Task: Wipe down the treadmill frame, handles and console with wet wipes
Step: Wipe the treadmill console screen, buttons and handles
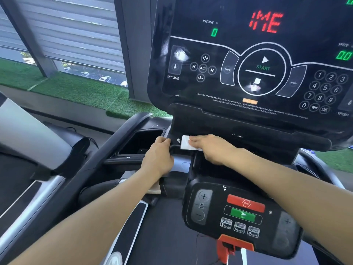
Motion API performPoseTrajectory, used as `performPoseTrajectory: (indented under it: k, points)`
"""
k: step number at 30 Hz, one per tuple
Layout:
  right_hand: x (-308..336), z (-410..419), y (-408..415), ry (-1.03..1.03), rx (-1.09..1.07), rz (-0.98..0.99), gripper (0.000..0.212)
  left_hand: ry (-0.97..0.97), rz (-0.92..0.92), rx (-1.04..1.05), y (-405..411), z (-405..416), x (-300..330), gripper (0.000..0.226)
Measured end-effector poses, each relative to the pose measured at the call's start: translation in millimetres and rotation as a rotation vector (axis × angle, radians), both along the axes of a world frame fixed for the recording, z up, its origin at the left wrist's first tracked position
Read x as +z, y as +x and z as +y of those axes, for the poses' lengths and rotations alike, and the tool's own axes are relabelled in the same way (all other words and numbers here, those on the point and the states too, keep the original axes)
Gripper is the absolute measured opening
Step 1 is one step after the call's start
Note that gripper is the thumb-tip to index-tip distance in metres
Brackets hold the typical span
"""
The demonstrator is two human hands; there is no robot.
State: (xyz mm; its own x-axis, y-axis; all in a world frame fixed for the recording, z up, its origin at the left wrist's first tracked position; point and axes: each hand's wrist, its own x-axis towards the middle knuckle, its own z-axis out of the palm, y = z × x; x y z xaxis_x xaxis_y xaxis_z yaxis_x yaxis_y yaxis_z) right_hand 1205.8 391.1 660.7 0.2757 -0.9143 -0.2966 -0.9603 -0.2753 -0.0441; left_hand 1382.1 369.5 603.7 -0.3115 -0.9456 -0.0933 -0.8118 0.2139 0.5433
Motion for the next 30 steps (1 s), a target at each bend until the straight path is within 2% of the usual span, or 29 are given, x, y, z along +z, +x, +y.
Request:
performPoseTrajectory:
  k: [5,9,12,14,16,21,26,30]
  points:
    - [-4,-26,28,-0.012,0.032,0.001,0.059,-0.002,0.023,0.018,0,1,2,0.041]
    - [-5,-23,20,0.082,-0.015,-0.096,0.072,-0.068,0.099,0.044,1,-1,5,0.044]
    - [-1,-14,14,0.044,-0.091,-0.208,0.075,-0.220,0.167,-0.100,-3,-7,6,0.043]
    - [0,-4,6,0.017,-0.143,-0.237,0.070,-0.222,0.163,-0.215,-11,-10,5,0.040]
    - [-1,7,-4,0.033,-0.184,-0.239,0.063,-0.185,0.104,-0.284,-18,-14,4,0.040]
    - [0,17,-11,-0.001,-0.273,-0.279,0.059,-0.207,-0.209,-0.385,-12,-24,4,0.045]
    - [-1,18,1,0.002,-0.242,-0.237,0.057,-0.181,-0.251,-0.372,16,-19,5,0.042]
    - [3,18,4,-0.014,-0.268,-0.229,0.053,-0.192,-0.236,-0.405,0,-26,14,0.042]
